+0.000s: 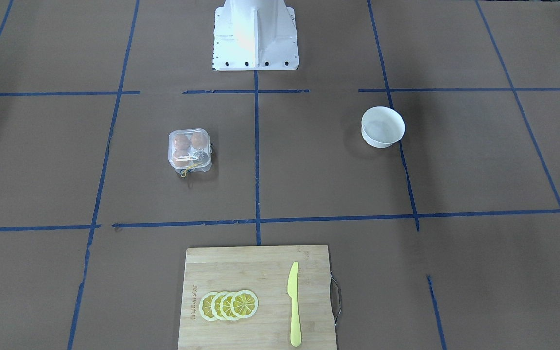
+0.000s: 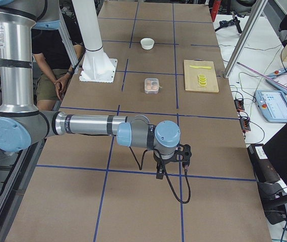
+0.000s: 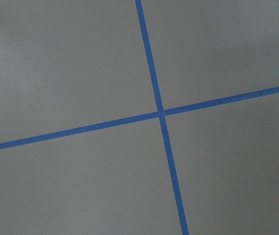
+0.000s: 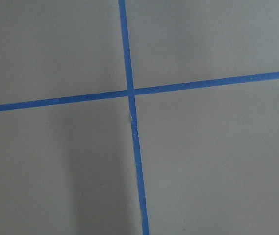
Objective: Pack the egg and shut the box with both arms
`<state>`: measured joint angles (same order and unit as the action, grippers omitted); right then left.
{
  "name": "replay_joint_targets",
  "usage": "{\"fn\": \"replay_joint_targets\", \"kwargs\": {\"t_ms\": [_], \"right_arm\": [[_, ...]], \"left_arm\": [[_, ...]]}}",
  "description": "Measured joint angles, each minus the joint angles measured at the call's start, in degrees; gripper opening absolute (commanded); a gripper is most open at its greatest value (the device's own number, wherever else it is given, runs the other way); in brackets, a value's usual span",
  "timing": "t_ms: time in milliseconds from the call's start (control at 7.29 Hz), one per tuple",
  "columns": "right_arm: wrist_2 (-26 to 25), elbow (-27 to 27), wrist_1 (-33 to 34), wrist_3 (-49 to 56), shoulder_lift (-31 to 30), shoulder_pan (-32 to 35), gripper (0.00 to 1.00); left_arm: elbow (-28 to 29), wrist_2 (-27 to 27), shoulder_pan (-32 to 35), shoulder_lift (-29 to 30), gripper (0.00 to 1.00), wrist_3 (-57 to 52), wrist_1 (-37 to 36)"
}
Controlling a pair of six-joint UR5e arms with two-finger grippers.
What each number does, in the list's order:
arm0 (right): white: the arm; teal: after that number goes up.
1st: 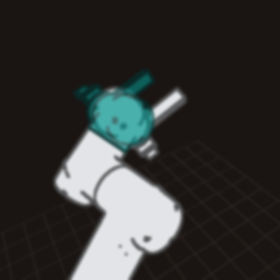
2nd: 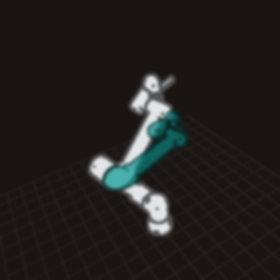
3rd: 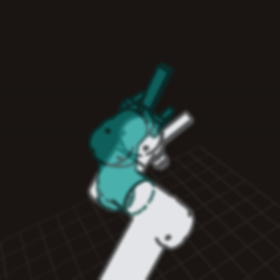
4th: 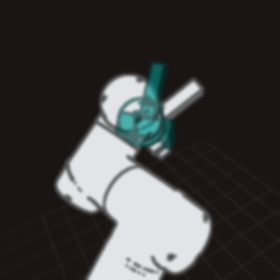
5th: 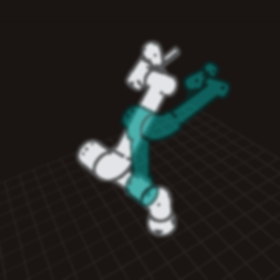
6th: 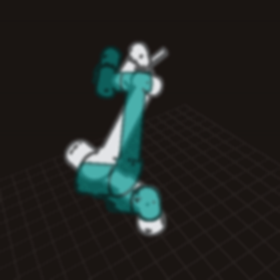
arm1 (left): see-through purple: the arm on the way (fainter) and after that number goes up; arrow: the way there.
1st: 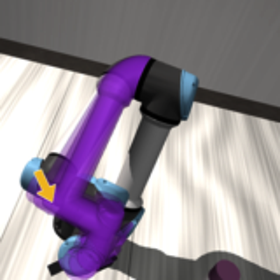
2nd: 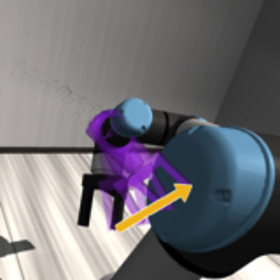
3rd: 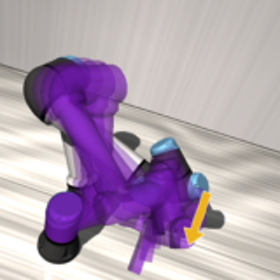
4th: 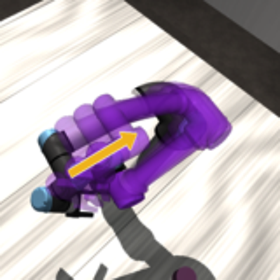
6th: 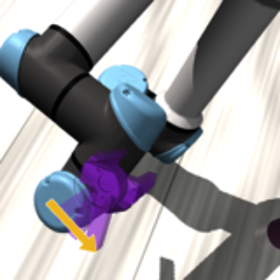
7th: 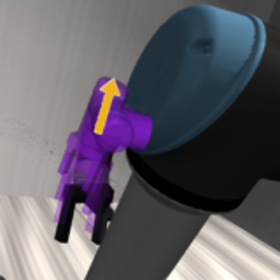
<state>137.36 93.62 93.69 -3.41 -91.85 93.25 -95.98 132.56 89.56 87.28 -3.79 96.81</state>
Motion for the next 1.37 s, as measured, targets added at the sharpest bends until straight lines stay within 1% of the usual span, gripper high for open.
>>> {"fn": "replay_joint_targets", "kwargs": {"t_ms": [274,685,1371], "right_arm": [[0.01,0.06,0.0,-0.44,0.01,0.0,1.0],[0.01,0.07,0.0,-0.54,0.08,0.0,1.0],[0.07,0.07,0.0,-0.54,0.12,0.0,1.0]], "left_arm": [[0.02,0.21,0.0,0.0,1.0,0.52,0.15],[-0.21,0.24,0.0,0.08,1.0,4.37,0.29],[-0.25,0.24,0.0,0.14,1.0,4.93,0.39]]}}
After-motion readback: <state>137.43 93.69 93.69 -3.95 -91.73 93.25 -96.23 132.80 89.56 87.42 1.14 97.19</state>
